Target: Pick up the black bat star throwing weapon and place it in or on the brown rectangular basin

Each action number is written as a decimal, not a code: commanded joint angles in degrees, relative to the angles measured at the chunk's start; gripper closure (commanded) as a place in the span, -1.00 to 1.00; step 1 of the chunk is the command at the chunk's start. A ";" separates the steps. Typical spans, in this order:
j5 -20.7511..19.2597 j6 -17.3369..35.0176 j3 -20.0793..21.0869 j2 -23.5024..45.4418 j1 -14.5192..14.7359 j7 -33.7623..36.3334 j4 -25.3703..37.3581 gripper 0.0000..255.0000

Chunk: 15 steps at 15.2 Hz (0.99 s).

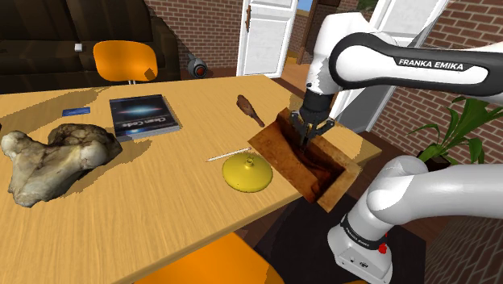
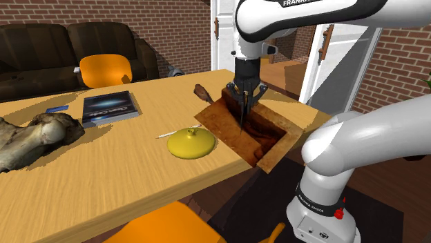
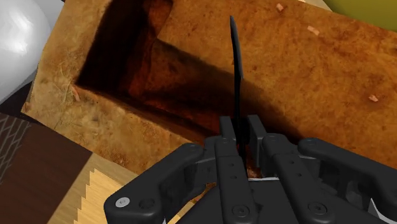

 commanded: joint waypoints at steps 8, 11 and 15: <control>0.33 2.01 0.63 -3.86 0.73 0.01 -2.36 1.00; 0.20 1.50 0.56 -3.09 0.64 0.04 -1.06 -1.00; -0.04 0.66 0.19 -3.82 0.55 -0.23 -0.96 -1.00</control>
